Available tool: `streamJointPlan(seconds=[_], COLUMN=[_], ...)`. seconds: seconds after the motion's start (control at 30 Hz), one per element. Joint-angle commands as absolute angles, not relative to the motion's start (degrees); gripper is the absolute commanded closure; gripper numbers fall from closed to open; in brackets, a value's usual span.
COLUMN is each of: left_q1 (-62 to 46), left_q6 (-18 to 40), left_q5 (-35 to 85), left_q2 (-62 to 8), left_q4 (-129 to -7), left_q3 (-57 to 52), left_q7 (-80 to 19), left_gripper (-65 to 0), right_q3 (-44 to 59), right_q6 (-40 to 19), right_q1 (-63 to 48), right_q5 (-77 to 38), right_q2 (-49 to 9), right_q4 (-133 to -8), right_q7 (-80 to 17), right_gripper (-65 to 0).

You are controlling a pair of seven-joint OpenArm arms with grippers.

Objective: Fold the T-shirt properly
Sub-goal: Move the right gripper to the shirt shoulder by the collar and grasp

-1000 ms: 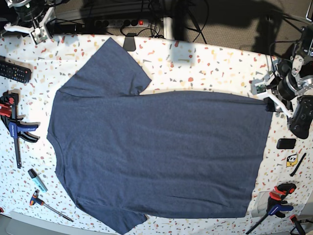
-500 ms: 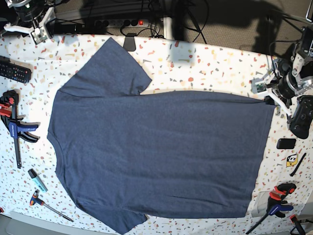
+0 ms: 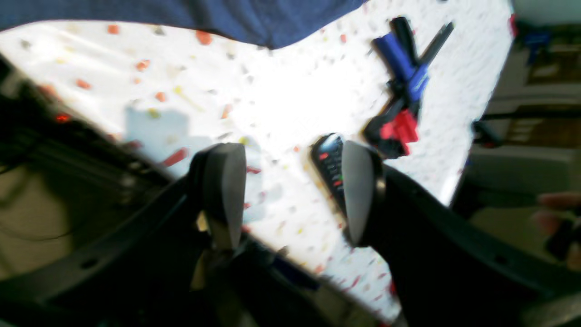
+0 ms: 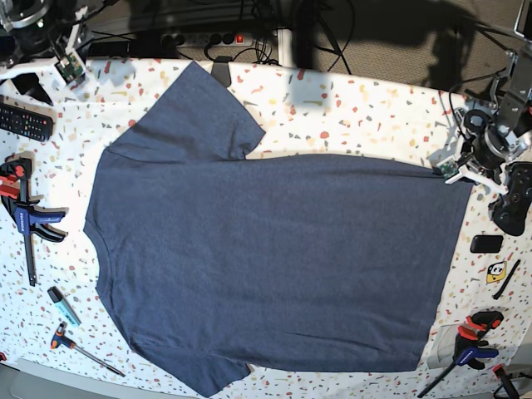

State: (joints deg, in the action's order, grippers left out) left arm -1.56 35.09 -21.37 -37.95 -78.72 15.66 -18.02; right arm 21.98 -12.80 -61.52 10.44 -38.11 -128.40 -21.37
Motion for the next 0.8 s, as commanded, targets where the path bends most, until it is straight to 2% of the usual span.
streamJointPlan(seconds=[0.0, 0.1, 0.43, 0.77], left_q1=[-1.9, -1.9, -1.9, -1.9], left_q6=[37.5, 37.3, 37.3, 37.3], left_q5=[-19.2, -18.8, -18.8, -18.8], left_q2=[-38.1, -38.1, -38.1, -38.1], left_q4=[-78.5, -78.5, -78.5, -78.5], left_q3=[16.0, 16.0, 16.0, 16.0], left_q7=[-18.0, -18.0, -18.0, -18.0], left_gripper=[0.0, 0.0, 0.0, 0.0], right_q3=[22.3, 19.5, -4.0, -15.7], right_q6=[-12.4, -16.8, -16.7, -16.7], right_q1=[-60.4, -56.1, -39.9, -26.9], right_q5=[11.7, 15.2, 29.9, 30.2], right_q2=[-39.0, -40.1, -41.8, -41.4], right_q4=[-128.5, -126.4, -111.9, -100.5], right_q7=[-18.7, -17.0, -18.1, -20.4], right_gripper=[-33.6, -33.6, -33.6, -33.6])
